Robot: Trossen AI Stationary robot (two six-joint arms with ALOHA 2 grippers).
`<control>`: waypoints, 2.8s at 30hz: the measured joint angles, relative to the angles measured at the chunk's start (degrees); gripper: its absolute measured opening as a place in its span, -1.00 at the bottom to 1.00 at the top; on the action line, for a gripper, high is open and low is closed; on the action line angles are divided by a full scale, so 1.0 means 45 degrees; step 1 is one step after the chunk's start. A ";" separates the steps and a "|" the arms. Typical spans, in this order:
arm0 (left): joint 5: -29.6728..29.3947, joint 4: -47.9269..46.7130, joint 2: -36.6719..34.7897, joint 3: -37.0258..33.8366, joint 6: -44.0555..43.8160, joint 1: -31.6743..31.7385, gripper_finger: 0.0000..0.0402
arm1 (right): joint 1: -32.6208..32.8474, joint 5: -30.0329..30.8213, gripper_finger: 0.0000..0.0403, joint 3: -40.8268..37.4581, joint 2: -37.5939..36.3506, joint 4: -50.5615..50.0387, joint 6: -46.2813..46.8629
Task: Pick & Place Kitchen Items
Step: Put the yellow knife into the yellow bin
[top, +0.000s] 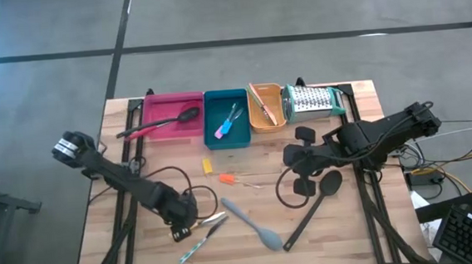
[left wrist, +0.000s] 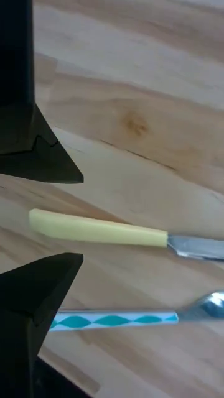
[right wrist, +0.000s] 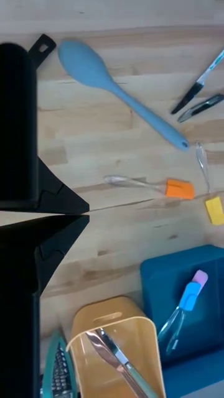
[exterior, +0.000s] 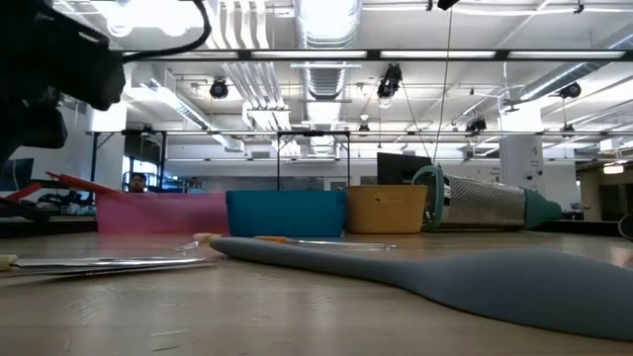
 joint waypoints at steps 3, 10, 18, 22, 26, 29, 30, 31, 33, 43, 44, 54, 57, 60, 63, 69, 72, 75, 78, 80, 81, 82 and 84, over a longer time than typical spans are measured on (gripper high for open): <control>0.0072 0.0038 0.0339 0.0027 -0.0202 -0.0030 -0.02 | 0.0000 -0.0001 -0.96 0.0000 0.0000 0.0024 -0.0051; 0.0610 0.0110 0.1233 0.0224 -0.0241 -0.0510 -0.02 | -0.0005 -0.0001 -0.96 0.0000 0.0000 0.0211 -0.0114; 0.0628 0.0209 0.2182 0.0243 -0.0185 -0.0845 -0.02 | -0.0005 -0.0001 -0.96 0.0000 0.0000 0.0299 -0.0196; 0.0567 0.0220 0.2642 0.0262 0.0567 -0.0843 -0.02 | -0.0005 0.0004 -0.96 0.0000 0.0000 0.0299 -0.0196; 0.0413 0.0213 0.3087 0.0276 0.1098 -0.0850 -0.02 | -0.0005 -0.0001 -0.96 0.0000 0.0000 0.0299 -0.0196; 0.0356 0.0192 0.3364 0.0263 0.1306 -0.0850 -0.09 | -0.0005 -0.0001 -0.96 0.0000 0.0000 0.0294 -0.0166; 0.0323 0.0176 0.3454 0.0249 0.1354 -0.0850 -0.15 | -0.0005 -0.0001 -0.96 0.0000 0.0000 0.0294 -0.0162; 0.0290 0.0138 0.3543 0.0247 0.1400 -0.0848 -0.21 | -0.0005 -0.0001 -0.96 0.0000 0.0000 0.0290 -0.0167; 0.0220 0.0066 0.3676 0.0237 0.1467 -0.0835 -0.39 | -0.0005 -0.0001 -0.96 0.0000 0.0000 0.0292 -0.0182; -0.0082 -0.0998 0.2975 0.0260 0.1522 -0.0826 -0.61 | -0.0005 -0.0001 -0.96 0.0000 0.0000 0.0279 -0.0186; -0.0306 -0.1380 0.2725 0.0233 0.1474 -0.0826 -0.61 | -0.0005 -0.0001 -0.96 0.0000 0.0000 0.0270 -0.0172; -0.2321 -0.2925 0.0415 0.0179 0.0876 -0.0738 -0.61 | -0.0005 -0.0001 -0.96 0.0000 0.0005 0.0265 -0.0152; -0.2715 -0.3492 -0.0018 0.0242 0.1049 -0.0667 -0.61 | -0.0005 -0.0001 -0.96 0.0000 0.0005 0.0296 -0.0152; -0.2972 -0.4379 -0.0182 0.0519 0.1547 -0.0408 -0.61 | -0.0005 -0.0001 -0.96 0.0000 0.0005 0.0451 -0.0172; -0.2967 -0.5658 -0.0091 0.0966 0.2234 0.0055 -0.61 | -0.0005 -0.0001 -0.96 0.0000 0.0005 0.0849 -0.0191; -0.3032 -0.7088 0.0120 0.2356 0.4259 0.1270 -0.61 | -0.0005 0.0004 -0.96 -0.0439 0.0000 0.2744 -0.0665; -0.3243 -0.7098 0.0121 0.3294 0.5357 0.1835 -0.61 | -0.0005 -0.0002 -0.96 -0.1314 0.0001 0.4568 -0.1717; -0.3623 -0.7095 0.0125 0.4216 0.6297 0.2298 -0.61 | -0.0075 -0.0010 -0.96 -0.2231 0.0005 0.6516 -0.2721; -0.3873 -0.7107 0.0120 0.5125 0.6908 0.2684 -0.61 | -0.0224 -0.0014 -0.92 -0.3015 0.0008 0.8167 -0.3233; -0.4012 -0.7217 0.0127 0.5636 0.7267 0.2955 -0.61 | -0.0342 -0.0008 -0.86 -0.3332 0.0010 0.8881 -0.3426; -0.4098 -0.7285 0.0174 0.5897 0.7432 0.3099 -0.61 | -0.0414 -0.0010 -0.81 -0.3457 0.0010 0.9281 -0.3481; -0.4167 -0.7372 0.0232 0.6156 0.7567 0.3251 -0.61 | -0.0488 -0.0014 -0.77 -0.3581 0.0010 0.9698 -0.3581; -0.4228 -0.7646 0.0508 0.6683 0.7814 0.3583 -0.61 | -0.0613 -0.0027 -0.66 -0.3733 0.0010 1.0123 -0.3833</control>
